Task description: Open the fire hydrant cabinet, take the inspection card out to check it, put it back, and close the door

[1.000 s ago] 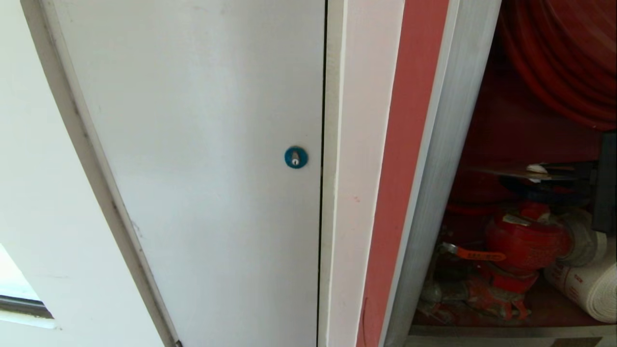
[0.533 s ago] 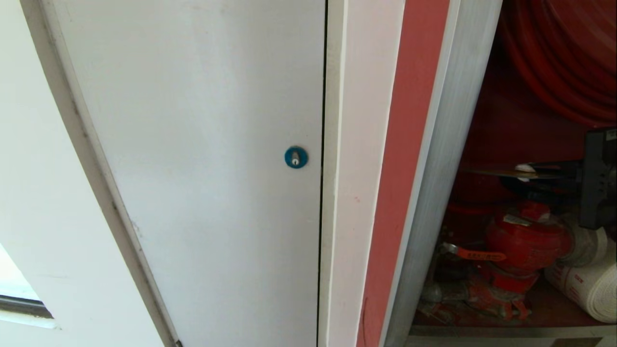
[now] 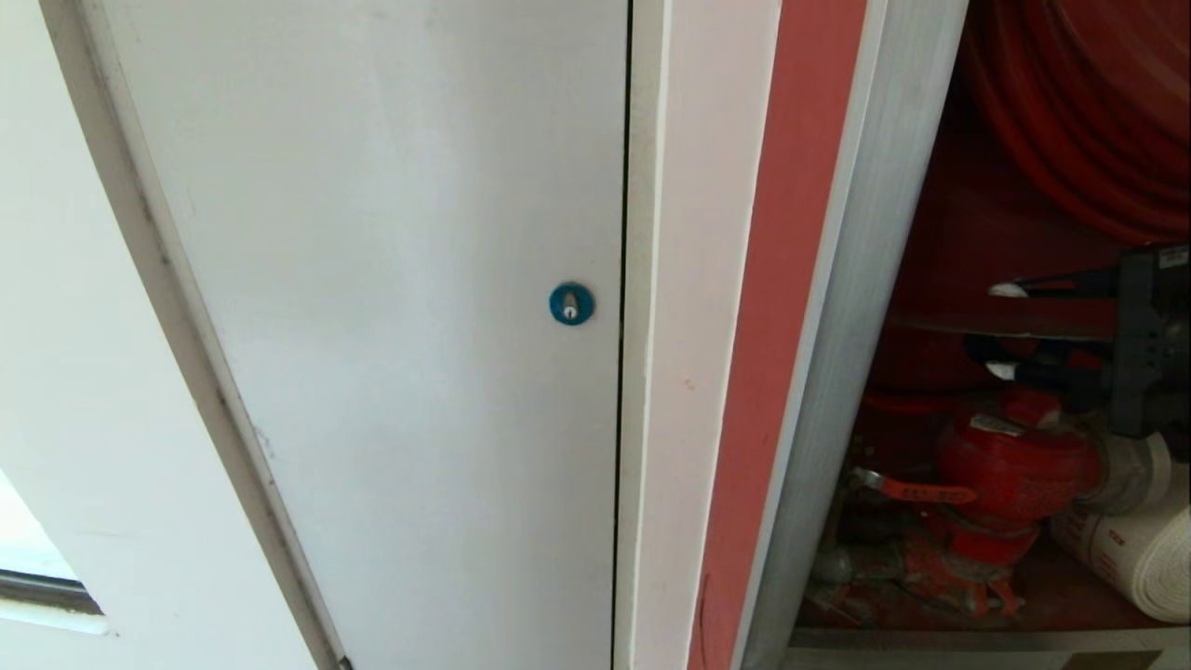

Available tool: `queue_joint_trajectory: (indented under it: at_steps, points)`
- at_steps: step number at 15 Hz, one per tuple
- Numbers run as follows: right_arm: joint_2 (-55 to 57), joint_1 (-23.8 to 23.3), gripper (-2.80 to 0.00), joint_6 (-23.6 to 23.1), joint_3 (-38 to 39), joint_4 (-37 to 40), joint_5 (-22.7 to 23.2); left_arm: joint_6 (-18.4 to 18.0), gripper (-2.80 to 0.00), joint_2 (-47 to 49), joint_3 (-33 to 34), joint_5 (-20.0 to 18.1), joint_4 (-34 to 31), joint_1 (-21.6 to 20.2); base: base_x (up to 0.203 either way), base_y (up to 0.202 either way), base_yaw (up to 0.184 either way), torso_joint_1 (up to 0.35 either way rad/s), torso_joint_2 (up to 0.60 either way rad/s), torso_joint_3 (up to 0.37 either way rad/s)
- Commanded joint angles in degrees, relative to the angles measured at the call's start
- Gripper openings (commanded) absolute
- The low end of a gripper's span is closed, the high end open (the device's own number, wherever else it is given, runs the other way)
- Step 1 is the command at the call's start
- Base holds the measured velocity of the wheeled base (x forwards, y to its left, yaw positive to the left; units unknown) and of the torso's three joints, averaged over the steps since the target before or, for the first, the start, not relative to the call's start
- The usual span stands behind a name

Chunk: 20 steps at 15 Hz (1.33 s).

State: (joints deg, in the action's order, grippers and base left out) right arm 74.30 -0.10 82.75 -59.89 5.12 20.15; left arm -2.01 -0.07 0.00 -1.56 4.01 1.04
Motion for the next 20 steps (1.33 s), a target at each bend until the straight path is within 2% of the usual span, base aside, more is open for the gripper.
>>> queue_joint_trajectory:
  at_steps: [1, 14, 17, 20]
  points:
    - [0.2, 0.5, 0.00, 0.4, 0.1, 0.6, 0.2, 0.0, -2.80, 0.1, 1.6, 0.0, 0.1, 0.0, 0.000, 0.000, 0.000, 0.000, 0.00, 0.000]
    - [-5.0, 1.9, 0.00, -3.4, 3.1, 4.2, 0.5, 0.0, -2.80, 0.0, 1.6, 0.0, 0.1, 0.0, 0.000, 0.000, 0.000, 0.000, 0.00, 0.000]
    - [-6.5, 1.9, 0.00, -4.9, 6.3, 4.5, 0.4, 0.0, -2.80, 0.0, 1.6, 0.0, 0.1, 0.0, 0.000, 0.000, 0.000, 0.000, 0.00, 0.000]
    - [-11.9, 1.9, 0.00, -9.3, 10.3, 4.7, 0.4, 0.0, -2.80, 0.1, 1.6, 0.0, 0.1, 0.0, 0.000, 0.000, 0.000, 0.000, 0.00, 0.000]
